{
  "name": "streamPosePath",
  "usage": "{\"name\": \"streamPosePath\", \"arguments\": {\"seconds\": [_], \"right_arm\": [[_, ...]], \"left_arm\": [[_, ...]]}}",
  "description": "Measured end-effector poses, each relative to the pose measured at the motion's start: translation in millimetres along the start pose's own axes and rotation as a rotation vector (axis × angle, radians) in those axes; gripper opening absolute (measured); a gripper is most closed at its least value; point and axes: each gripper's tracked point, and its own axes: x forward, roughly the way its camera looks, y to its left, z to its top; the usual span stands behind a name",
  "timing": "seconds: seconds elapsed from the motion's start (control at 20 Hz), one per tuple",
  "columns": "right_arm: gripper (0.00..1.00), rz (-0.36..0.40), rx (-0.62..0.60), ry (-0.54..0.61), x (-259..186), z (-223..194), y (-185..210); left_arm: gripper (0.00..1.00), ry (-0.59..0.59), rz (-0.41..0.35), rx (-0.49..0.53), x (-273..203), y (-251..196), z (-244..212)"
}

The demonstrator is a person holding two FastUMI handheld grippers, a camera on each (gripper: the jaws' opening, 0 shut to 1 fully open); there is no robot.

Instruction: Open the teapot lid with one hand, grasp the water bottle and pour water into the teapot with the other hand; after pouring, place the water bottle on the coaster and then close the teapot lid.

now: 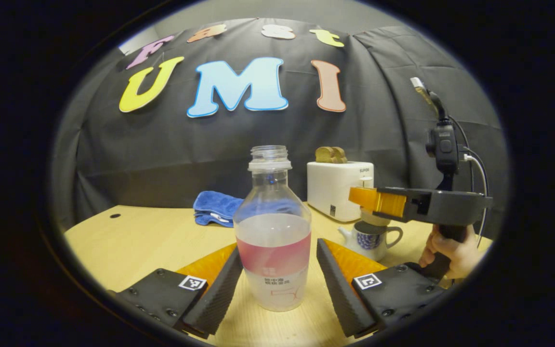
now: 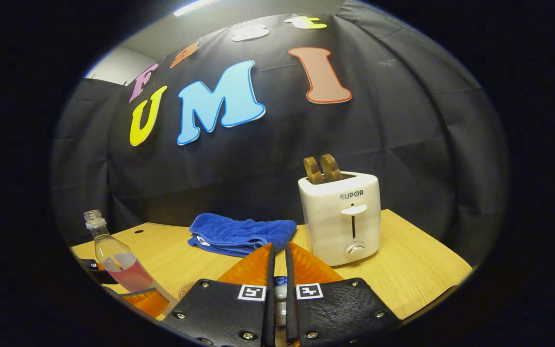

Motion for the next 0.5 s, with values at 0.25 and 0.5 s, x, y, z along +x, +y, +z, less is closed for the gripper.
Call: {"name": "streamPosePath", "arguments": {"seconds": [0.25,0.5], "right_arm": [[0.08,-0.034,-0.025,0.021,-9,5,-12],[0.08,-0.07,-0.043,0.02,-34,21,-35]], "left_arm": [[0.99,0.004,-0.016,0.004,0,0,-1],[0.99,0.011,-0.018,0.017,1,0,-2]]}}
